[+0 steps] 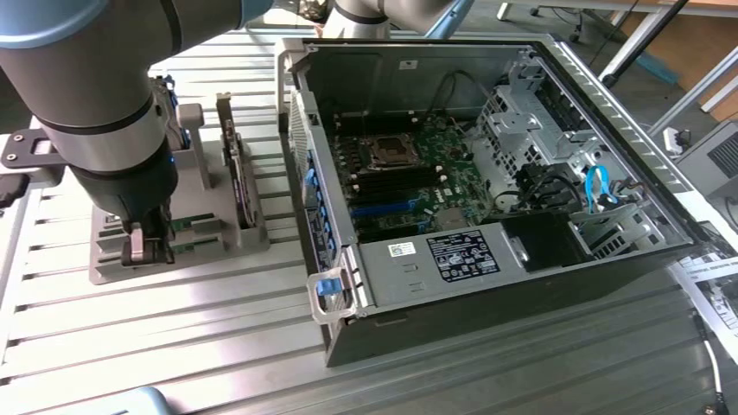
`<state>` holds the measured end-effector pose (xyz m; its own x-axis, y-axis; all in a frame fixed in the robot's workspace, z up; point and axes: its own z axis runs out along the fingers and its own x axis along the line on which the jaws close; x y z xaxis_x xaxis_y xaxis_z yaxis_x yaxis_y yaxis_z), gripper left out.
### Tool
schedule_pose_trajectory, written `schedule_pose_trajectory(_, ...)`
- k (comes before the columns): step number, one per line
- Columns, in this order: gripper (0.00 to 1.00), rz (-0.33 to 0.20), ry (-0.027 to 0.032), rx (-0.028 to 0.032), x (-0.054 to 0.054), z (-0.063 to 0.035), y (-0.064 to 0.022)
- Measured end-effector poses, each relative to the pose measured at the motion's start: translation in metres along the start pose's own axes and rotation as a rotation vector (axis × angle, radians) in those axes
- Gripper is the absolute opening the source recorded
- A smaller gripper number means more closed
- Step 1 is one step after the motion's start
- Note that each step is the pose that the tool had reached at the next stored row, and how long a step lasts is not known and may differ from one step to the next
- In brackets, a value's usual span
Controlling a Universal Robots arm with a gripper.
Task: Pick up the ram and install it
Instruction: 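Pick up the ram and move it above insertion slot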
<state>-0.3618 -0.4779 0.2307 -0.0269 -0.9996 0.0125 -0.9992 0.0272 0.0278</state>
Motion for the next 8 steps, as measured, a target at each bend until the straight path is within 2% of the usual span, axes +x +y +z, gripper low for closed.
schedule_pose_trajectory(8, 0.36, 0.000, 0.0000, 0.0001, -0.0053, 0.0021, 0.0001)
